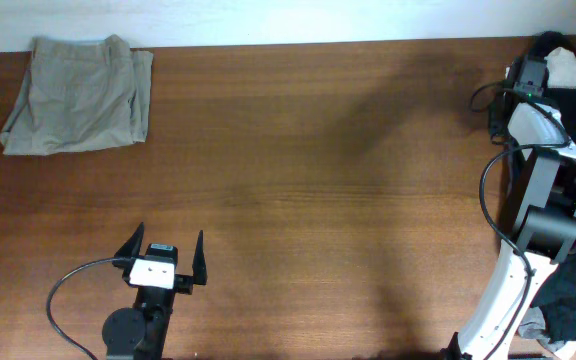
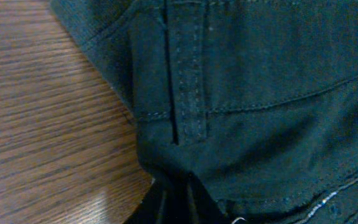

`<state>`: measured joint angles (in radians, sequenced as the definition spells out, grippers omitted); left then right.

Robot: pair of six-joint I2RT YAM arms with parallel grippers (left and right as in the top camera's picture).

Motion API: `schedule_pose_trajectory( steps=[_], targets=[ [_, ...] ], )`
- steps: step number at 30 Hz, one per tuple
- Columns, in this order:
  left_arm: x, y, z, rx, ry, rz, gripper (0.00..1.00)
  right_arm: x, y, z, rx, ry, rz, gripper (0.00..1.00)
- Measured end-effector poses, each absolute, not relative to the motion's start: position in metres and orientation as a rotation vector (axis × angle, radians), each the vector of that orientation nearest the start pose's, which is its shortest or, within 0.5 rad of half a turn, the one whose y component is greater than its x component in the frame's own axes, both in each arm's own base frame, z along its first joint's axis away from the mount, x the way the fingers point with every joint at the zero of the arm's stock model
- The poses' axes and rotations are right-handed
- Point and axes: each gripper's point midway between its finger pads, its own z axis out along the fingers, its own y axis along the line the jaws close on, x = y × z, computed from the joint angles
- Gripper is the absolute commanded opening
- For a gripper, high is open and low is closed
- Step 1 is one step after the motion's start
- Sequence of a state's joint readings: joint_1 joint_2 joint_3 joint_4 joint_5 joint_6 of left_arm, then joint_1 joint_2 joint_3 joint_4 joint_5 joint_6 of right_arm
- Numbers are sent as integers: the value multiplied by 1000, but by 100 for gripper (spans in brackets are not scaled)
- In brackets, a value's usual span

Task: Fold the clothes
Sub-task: 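Reach the right gripper to the black pants on the right pile and grasp, then drag the black pants with the right gripper to the table center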

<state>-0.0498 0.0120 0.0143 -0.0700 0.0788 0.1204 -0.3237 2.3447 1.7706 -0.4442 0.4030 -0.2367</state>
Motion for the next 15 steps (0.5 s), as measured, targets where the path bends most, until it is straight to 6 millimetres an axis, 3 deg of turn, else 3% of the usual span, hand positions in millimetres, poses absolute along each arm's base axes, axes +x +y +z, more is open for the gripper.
schedule_pose_trajectory(
  steps=[7, 9, 13, 15],
  targets=[
    [245, -26, 161, 199, 1626, -11, 99, 516, -244, 35, 370, 2599, -694, 4],
    [245, -26, 161, 199, 1626, -11, 99, 516, -244, 47, 386, 2584, -692, 4],
    [245, -26, 161, 199, 1626, -11, 99, 510, -246, 92, 417, 2526, -698, 4],
    [245, -26, 161, 199, 1626, -11, 99, 508, -247, 97, 423, 2526, -701, 4]
  ],
)
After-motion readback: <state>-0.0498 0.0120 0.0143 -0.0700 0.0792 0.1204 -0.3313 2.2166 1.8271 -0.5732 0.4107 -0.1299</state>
